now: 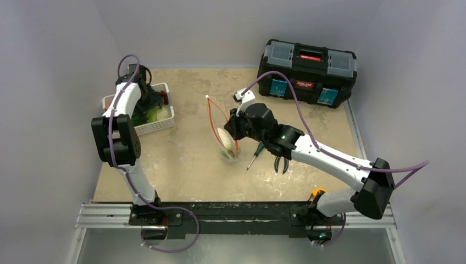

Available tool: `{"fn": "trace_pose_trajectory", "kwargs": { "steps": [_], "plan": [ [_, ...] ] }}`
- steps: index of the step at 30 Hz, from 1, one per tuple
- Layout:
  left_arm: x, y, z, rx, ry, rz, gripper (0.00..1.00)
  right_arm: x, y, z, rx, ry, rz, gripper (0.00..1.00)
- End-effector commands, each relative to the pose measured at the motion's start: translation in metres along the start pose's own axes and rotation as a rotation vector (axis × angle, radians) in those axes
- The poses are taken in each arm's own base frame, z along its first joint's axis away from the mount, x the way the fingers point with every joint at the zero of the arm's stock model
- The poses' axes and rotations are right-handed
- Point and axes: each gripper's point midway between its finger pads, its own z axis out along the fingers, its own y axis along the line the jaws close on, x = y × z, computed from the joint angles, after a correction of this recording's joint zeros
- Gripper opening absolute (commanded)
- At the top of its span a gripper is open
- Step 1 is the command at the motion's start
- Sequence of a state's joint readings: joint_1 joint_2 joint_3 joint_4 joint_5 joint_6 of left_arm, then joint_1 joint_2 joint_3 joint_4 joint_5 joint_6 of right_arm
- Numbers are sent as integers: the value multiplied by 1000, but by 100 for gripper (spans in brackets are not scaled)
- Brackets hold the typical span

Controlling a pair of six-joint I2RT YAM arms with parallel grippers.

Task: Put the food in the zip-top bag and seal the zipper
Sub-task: Pick up the fake vegetable from the bin.

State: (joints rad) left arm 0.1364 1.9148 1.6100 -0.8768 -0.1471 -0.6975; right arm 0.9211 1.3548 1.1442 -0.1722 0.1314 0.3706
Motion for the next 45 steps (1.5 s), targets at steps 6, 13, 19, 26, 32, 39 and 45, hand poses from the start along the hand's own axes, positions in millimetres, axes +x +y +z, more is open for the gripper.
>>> {"fn": "trace_pose_trajectory", "kwargs": {
  "steps": [6,13,19,26,32,39,45],
  "plan": [
    [-4,19,-5,-131,-19,-44,52,-21,13,-10,-52,-56,40,0],
    [4,13,2,-106,27,-37,57,-22,15,-4,-54,-49,32,0],
    [-11,27,-14,-173,-49,-41,67,-17,13,-1,-49,-37,30,0],
    [-21,27,-34,-122,-139,-60,77,-17,14,2,-53,-36,28,0],
    [-7,4,-10,-31,-23,-18,79,-16,15,2,-58,-32,28,0],
    [18,-12,12,48,106,-18,98,-14,13,1,-53,-35,30,0],
    [31,-10,21,23,168,-58,91,-15,12,1,-49,-38,30,0]
  ]
}}
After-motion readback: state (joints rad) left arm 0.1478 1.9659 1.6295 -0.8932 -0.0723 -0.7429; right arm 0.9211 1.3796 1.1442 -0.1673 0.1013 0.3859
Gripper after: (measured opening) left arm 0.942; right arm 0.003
